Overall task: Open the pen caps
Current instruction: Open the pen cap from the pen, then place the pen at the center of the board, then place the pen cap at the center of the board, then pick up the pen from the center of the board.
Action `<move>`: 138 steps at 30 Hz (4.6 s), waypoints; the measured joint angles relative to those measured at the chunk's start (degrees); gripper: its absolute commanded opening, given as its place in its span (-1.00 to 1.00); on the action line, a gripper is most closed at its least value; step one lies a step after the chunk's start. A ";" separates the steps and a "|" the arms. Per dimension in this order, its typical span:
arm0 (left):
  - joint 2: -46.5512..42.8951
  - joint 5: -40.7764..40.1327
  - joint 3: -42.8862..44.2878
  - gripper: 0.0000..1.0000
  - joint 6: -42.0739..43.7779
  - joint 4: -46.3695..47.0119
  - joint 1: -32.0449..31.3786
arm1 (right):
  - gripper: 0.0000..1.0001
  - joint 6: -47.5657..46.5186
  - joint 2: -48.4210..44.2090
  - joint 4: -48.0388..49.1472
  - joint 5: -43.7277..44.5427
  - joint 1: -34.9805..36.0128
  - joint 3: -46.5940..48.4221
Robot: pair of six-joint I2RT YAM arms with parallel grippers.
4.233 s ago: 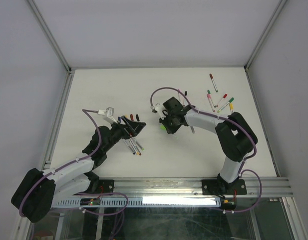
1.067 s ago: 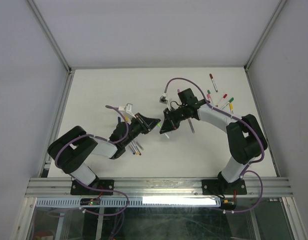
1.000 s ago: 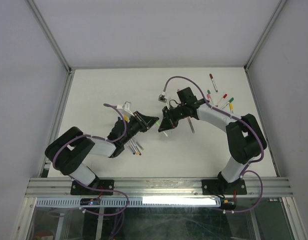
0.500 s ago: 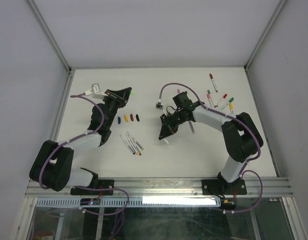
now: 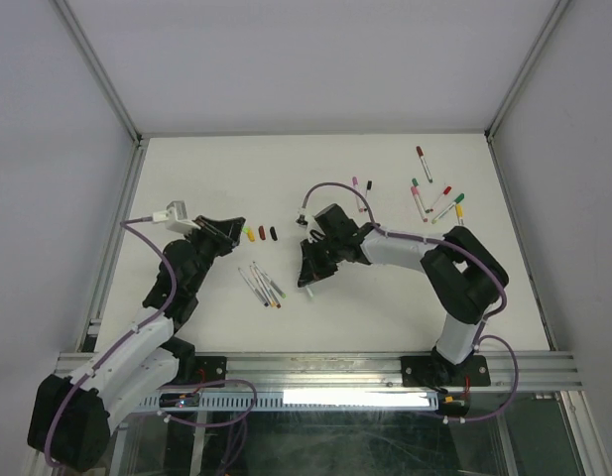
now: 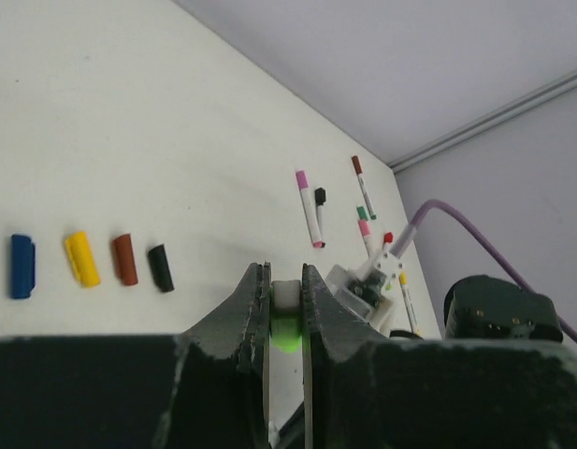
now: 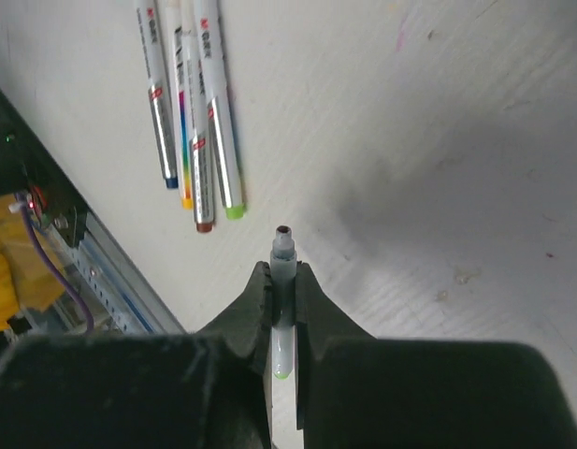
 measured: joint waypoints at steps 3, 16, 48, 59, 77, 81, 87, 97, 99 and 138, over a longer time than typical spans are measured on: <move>-5.60 -0.15 -1.79 -1.00 0.59 -5.40 0.00 | -0.86 3.87 2.99 0.31 2.67 0.79 2.01; -7.98 2.47 -3.54 -1.00 1.25 -11.69 0.00 | -0.42 8.63 7.08 -1.03 10.58 2.10 6.69; 13.81 8.04 1.92 -1.00 0.02 -8.37 -7.32 | -0.17 -12.26 -4.22 -8.63 -4.09 -13.16 8.87; 41.09 -5.95 28.00 -0.96 1.79 -22.40 -14.67 | -0.17 -22.62 -4.57 -14.19 -16.83 -20.55 8.87; 59.71 -15.52 47.65 -0.52 7.74 -42.12 -14.67 | -0.16 -24.35 -6.01 -14.53 -19.52 -22.43 8.87; 59.80 -15.65 47.84 -0.43 7.91 -42.42 -14.67 | -0.16 -24.61 -6.01 -14.58 -19.87 -22.80 8.87; 59.80 -15.93 47.95 -0.39 8.04 -42.66 -14.67 | -0.15 -25.83 -7.54 -15.41 -20.52 -24.13 8.87; 57.37 -15.91 47.93 -0.21 8.52 -44.30 -14.67 | -0.14 -27.61 -11.04 -15.45 -20.81 -25.88 8.85; 56.02 -15.91 47.93 -0.17 8.79 -44.48 -14.67 | -0.14 -27.78 -11.37 -15.45 -20.90 -26.14 8.85; 6.95 -5.70 15.96 0.98 20.09 -21.84 -14.64 | 0.47 -33.62 -21.99 -12.55 -13.70 -31.45 9.92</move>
